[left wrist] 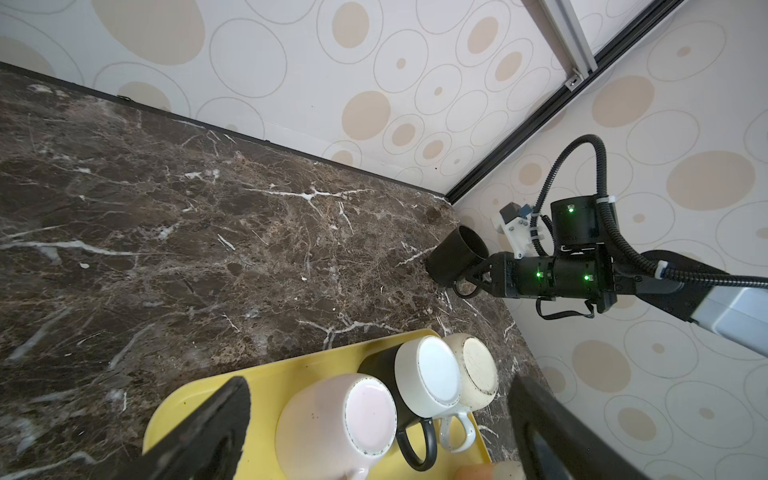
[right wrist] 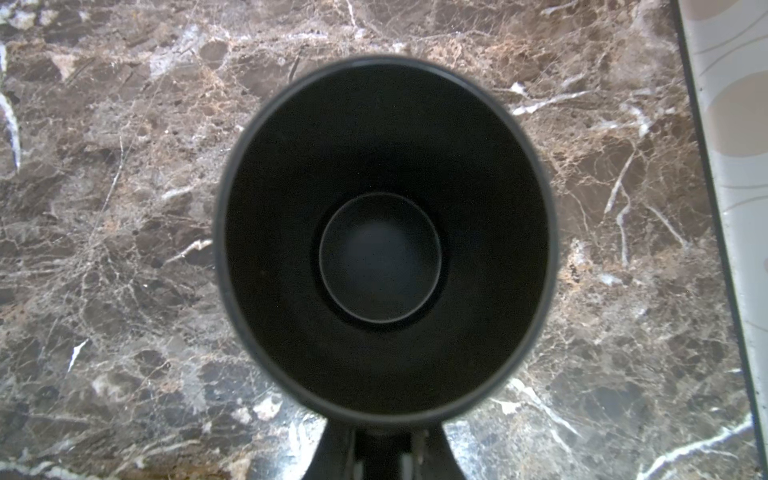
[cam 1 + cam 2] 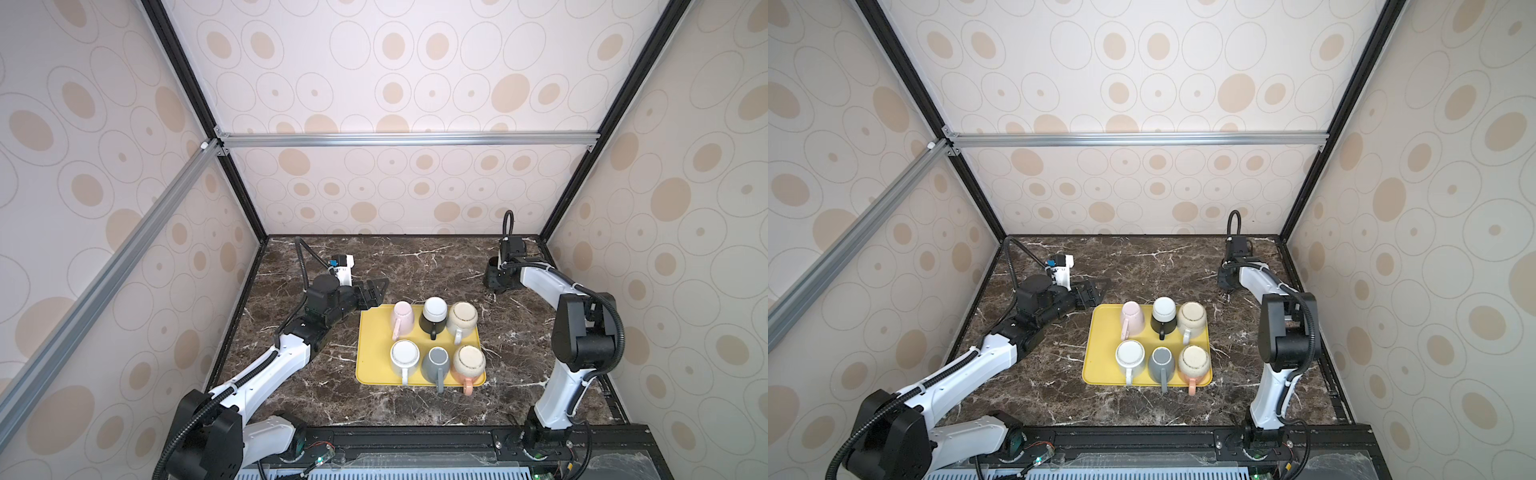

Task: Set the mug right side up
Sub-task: 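Lower the black mug upright onto the table with the right gripper and release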

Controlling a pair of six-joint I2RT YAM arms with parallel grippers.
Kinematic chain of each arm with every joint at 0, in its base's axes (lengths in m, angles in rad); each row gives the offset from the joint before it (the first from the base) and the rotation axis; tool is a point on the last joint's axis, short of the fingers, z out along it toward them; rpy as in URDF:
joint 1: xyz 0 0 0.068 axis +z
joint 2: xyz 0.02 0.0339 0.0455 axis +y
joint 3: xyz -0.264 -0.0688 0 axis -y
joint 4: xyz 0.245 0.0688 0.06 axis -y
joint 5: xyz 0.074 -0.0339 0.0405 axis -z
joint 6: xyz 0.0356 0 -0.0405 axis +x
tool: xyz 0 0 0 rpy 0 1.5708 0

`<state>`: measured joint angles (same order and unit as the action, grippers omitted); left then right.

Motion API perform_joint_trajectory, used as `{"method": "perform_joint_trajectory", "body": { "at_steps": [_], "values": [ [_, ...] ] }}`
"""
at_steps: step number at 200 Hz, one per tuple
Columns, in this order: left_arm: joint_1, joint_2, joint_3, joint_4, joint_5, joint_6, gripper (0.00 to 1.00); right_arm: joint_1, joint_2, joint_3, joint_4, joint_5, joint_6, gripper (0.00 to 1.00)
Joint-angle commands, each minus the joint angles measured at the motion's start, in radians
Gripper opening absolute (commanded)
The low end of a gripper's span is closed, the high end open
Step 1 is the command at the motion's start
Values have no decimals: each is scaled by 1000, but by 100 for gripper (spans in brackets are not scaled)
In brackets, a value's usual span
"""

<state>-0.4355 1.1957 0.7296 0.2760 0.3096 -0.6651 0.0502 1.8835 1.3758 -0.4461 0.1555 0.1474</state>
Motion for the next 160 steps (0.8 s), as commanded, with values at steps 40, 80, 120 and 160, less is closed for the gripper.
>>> {"method": "perform_joint_trajectory", "body": {
  "at_steps": [40,80,120,160],
  "values": [
    [-17,15,9,37,4,-2,98,0,-33,-31,63,21,-1,5],
    [-21,22,8,36,12,4,99,-1,-32,-43,58,25,8,17],
    [-25,22,9,24,5,11,100,0,-65,-55,54,10,17,43],
    [-27,8,29,-41,-26,36,100,1,-108,-56,18,-5,36,52]
  ]
}}
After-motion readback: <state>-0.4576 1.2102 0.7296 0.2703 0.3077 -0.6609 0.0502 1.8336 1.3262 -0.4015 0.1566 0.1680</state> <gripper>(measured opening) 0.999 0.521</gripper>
